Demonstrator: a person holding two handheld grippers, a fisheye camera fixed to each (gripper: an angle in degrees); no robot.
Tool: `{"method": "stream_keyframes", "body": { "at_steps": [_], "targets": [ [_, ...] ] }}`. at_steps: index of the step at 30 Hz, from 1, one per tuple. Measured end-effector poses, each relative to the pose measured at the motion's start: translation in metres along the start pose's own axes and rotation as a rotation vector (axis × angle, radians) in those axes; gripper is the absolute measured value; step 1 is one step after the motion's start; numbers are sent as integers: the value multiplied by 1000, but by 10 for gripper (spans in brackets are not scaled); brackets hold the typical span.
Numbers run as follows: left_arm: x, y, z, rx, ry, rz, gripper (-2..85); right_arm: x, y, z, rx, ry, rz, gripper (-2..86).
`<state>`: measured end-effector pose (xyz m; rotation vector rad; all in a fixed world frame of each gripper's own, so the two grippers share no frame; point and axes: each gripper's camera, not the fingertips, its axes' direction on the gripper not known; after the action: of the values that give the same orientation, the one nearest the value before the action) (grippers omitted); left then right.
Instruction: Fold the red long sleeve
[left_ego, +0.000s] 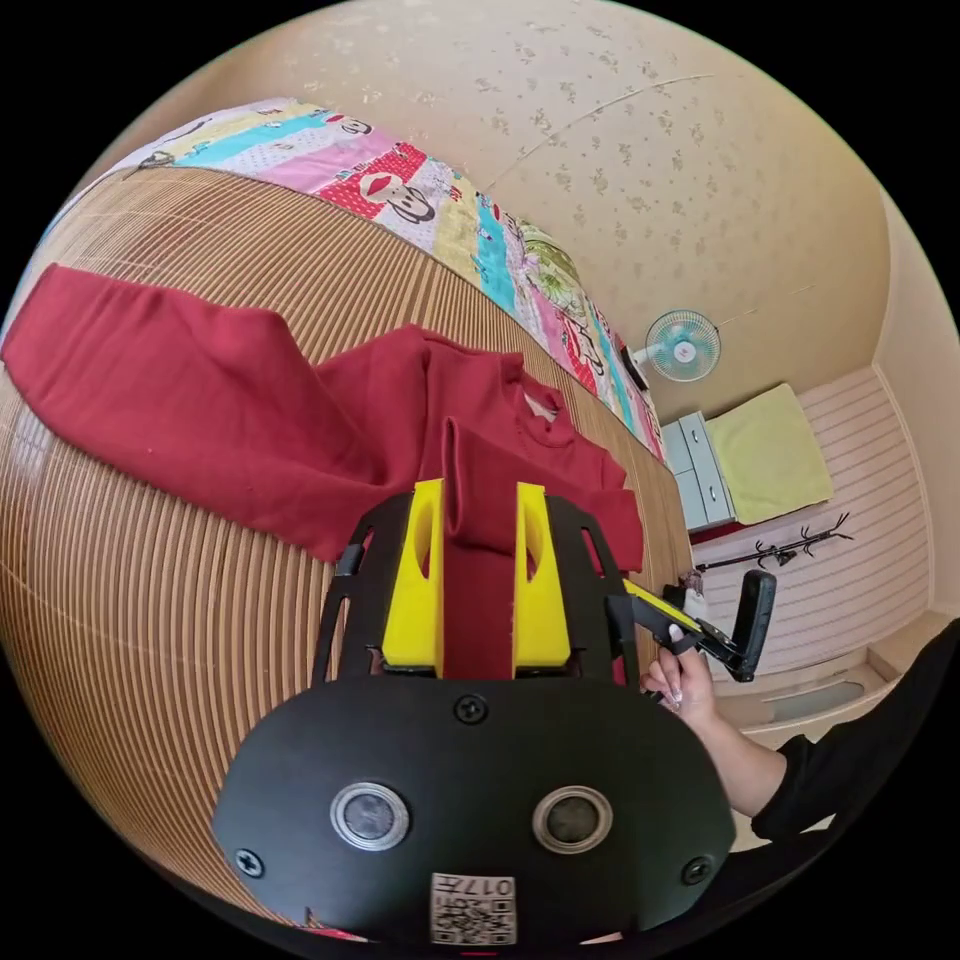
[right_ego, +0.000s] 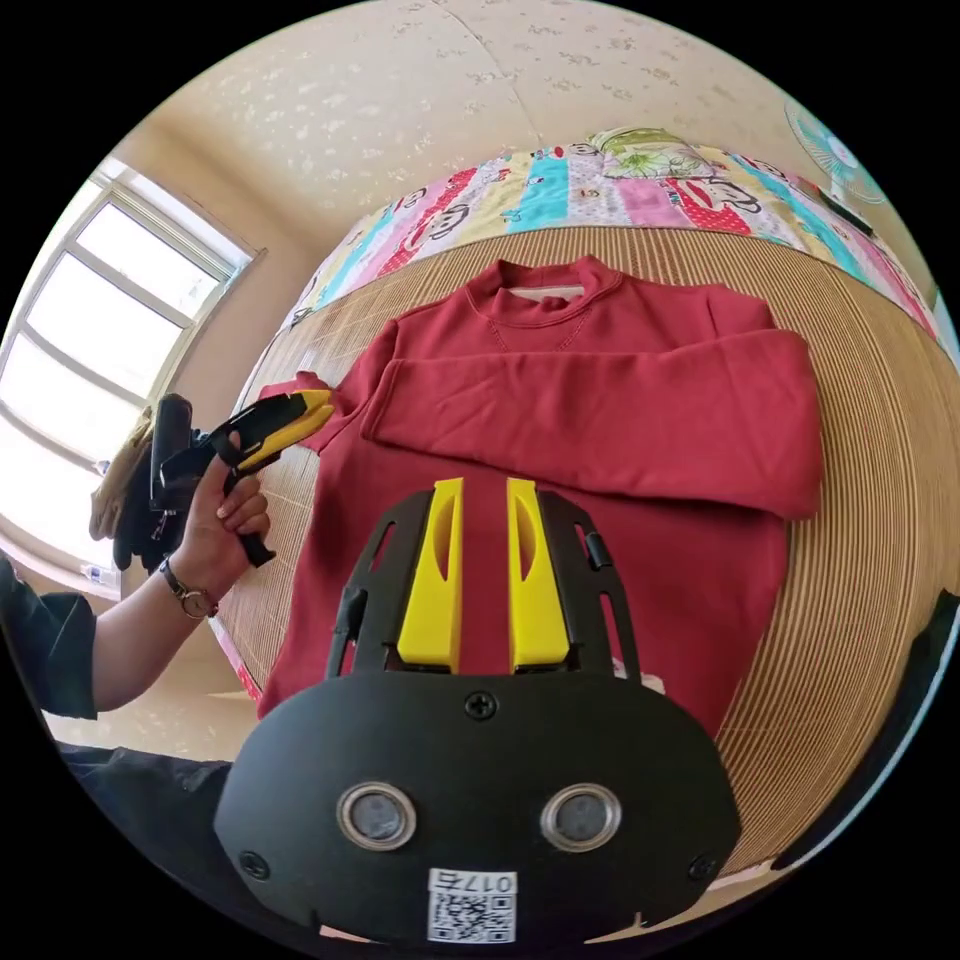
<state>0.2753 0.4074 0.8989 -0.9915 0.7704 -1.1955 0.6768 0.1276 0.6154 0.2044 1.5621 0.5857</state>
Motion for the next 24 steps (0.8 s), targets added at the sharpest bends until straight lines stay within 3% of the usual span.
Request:
{"method": "stream_keyframes", "body": {
  "at_steps": [4, 5, 9, 11, 15, 20, 24],
  "targets": [
    [9, -16, 64, -133, -165, 7, 81, 42, 4, -9, 58, 18, 71, 66],
    [13, -13, 63, -82, -218, 17, 61, 46, 4, -7, 63, 26, 83, 66],
    [30, -25, 31, -55, -104, 61, 34, 73, 9, 2, 101, 29, 193, 65],
    [49, -33, -24, 70, -4, 98, 32, 80, 18, 5, 122, 46, 212, 65],
    [38, -33, -70, 219, -166, 67, 34, 109, 28, 7, 122, 84, 250, 67],
    [-35, -44, -34, 100, -194, -95, 39, 164, 15, -24, 254, 175, 323, 78],
    [-35, -59, -34, 91, -198, -84, 38, 245, -21, -25, 336, 75, 400, 100]
  ]
}}
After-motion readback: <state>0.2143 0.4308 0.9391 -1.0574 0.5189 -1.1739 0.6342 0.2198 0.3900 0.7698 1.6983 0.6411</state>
